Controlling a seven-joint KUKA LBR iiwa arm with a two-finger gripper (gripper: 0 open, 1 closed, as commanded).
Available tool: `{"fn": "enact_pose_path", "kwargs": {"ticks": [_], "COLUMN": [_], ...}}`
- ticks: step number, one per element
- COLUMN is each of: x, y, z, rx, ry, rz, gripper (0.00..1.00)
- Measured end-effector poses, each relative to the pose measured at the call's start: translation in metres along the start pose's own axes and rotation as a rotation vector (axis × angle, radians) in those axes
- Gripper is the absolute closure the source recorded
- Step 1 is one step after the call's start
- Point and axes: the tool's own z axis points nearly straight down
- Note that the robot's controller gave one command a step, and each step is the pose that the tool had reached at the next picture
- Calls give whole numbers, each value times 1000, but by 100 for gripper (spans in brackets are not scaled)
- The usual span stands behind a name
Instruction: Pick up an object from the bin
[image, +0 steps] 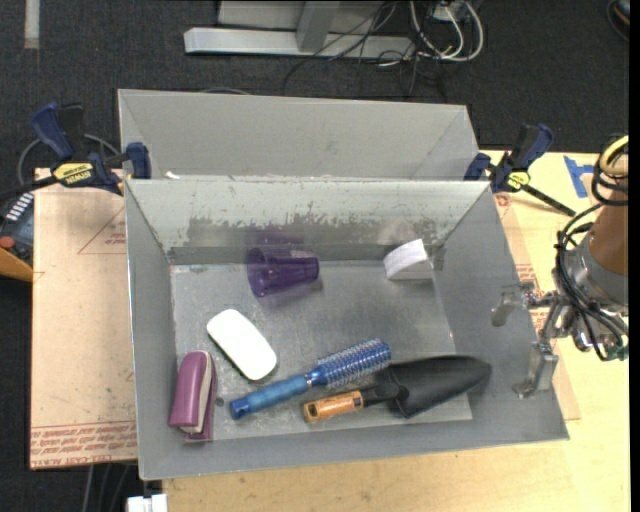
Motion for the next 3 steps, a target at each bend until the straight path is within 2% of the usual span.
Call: {"fn": "enact_pose_path", "kwargs": {"ticks": [1, 2, 3], "x": [-2, -9, -12], "y": [1, 73, 49], "z": [-4, 82, 79], "rx": [2, -4, 2], "ry": [-8, 6, -8], "rz": [-6, 107, -49], "gripper": [0, 0, 0]}}
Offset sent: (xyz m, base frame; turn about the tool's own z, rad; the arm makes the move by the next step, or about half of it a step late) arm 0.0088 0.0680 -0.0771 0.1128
